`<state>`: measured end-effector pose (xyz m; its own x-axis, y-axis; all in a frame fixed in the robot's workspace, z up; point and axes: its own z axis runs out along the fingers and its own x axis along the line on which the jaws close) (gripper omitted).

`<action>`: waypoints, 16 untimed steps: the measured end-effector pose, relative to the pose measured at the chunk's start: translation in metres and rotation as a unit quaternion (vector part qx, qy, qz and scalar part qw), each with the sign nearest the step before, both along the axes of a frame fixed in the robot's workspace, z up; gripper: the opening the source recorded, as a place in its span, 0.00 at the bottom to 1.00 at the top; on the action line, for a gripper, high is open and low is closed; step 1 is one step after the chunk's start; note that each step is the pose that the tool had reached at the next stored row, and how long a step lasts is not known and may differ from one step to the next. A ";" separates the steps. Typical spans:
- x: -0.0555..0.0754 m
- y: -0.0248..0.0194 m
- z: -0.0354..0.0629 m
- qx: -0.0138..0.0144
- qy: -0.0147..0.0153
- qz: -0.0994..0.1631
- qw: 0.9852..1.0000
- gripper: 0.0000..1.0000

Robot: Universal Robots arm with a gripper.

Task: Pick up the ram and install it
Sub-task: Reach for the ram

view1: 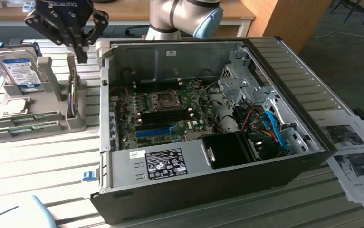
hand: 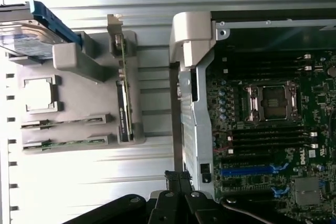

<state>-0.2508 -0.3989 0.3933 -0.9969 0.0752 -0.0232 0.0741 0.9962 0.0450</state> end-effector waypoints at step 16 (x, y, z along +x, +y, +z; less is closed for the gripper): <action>-0.046 0.0000 0.0000 0.000 0.000 0.000 1.000 0.09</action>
